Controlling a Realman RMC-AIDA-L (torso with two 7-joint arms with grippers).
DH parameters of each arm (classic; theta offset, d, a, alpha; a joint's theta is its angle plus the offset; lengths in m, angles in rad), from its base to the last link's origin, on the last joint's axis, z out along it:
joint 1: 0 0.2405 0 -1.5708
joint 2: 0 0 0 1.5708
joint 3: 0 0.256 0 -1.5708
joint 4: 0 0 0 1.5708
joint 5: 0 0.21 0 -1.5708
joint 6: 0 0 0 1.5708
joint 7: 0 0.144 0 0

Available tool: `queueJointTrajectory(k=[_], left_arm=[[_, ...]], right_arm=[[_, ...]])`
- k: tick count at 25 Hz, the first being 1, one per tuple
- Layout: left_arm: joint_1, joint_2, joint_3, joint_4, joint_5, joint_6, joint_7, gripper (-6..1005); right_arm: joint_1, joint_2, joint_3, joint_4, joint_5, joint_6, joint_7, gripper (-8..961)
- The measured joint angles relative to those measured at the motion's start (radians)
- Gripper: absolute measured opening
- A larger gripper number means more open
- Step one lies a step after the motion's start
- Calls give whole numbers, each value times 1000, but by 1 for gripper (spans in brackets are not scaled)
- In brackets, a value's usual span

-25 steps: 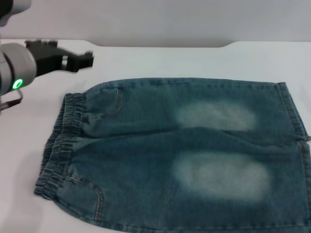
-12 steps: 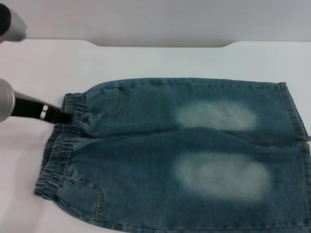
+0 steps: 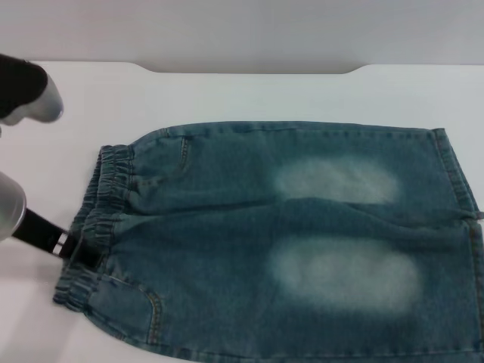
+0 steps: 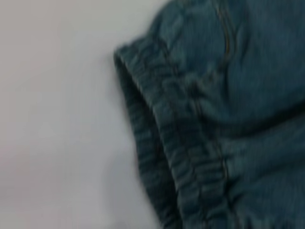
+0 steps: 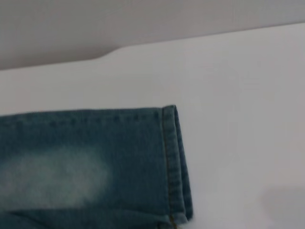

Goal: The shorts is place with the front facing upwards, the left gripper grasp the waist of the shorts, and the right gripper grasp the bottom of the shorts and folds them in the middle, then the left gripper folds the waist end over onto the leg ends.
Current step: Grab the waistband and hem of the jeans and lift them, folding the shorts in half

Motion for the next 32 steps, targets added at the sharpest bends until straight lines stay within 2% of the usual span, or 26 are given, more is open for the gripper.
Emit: queueJointTrajectory(k=[5, 17, 32], left_arm=[[-50, 0, 17, 61, 43, -68, -1, 832], [-103, -6, 46, 180, 50, -71, -30, 830], [-121, -7, 63, 222, 30, -60, -40, 827]], right_arm=[[15, -1, -14, -25, -24, -9, -2, 652], [30, -4, -23, -56, -25, -25, -21, 651], [29, -3, -23, -80, -23, -48, -48, 652]])
